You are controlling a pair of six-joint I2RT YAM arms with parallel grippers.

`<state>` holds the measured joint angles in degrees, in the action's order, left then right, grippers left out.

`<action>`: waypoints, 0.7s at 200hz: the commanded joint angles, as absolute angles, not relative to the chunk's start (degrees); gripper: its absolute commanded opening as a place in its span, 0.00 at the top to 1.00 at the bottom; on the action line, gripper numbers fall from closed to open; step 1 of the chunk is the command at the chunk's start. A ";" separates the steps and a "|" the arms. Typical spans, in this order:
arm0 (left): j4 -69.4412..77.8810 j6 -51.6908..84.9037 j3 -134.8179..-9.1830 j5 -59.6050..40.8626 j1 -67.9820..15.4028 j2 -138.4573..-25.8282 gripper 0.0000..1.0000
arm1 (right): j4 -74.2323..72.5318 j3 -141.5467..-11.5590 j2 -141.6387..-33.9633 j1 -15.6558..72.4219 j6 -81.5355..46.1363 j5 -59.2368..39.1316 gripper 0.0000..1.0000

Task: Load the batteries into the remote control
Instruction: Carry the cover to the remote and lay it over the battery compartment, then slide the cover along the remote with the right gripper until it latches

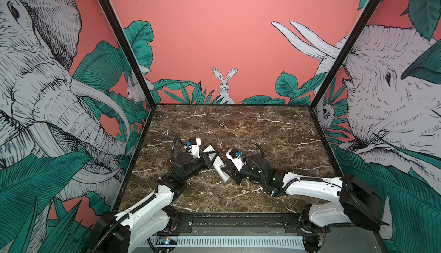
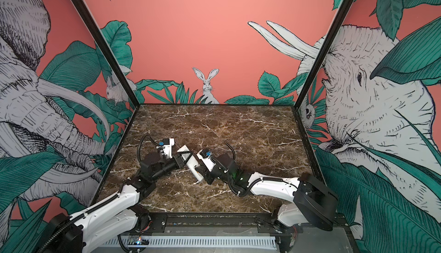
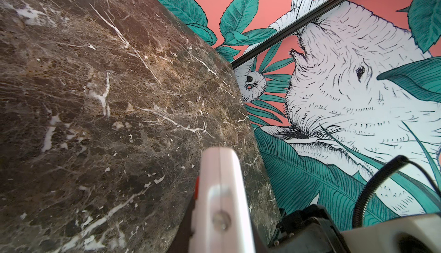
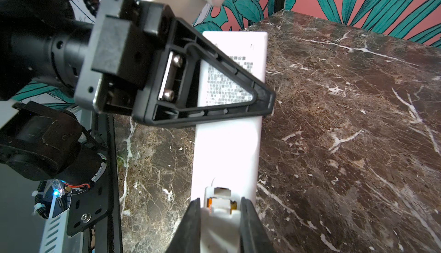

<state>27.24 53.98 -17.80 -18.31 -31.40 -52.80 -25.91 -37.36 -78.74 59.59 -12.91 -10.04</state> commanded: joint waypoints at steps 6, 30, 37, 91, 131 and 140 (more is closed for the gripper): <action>30.16 54.75 -17.57 -17.93 -31.47 -51.10 1.00 | -27.60 -37.19 -79.45 60.17 -13.22 -9.60 0.89; 30.03 54.71 -17.58 -17.93 -31.47 -50.97 1.00 | -27.28 -37.18 -79.71 60.29 -13.23 -9.34 0.88; 30.06 54.69 -17.58 -17.99 -31.46 -50.86 1.00 | -27.25 -37.18 -79.72 60.36 -13.17 -9.39 0.87; 30.03 54.68 -17.44 -17.93 -31.43 -50.78 1.00 | -26.91 -37.35 -79.63 60.68 -13.02 -8.72 0.65; 29.85 54.57 -17.49 -17.91 -31.46 -50.91 1.00 | -26.70 -37.50 -79.28 60.73 -12.92 -8.71 0.55; 29.90 54.59 -17.48 -17.93 -31.46 -51.00 1.00 | -26.67 -37.50 -79.20 60.73 -12.79 -8.71 0.53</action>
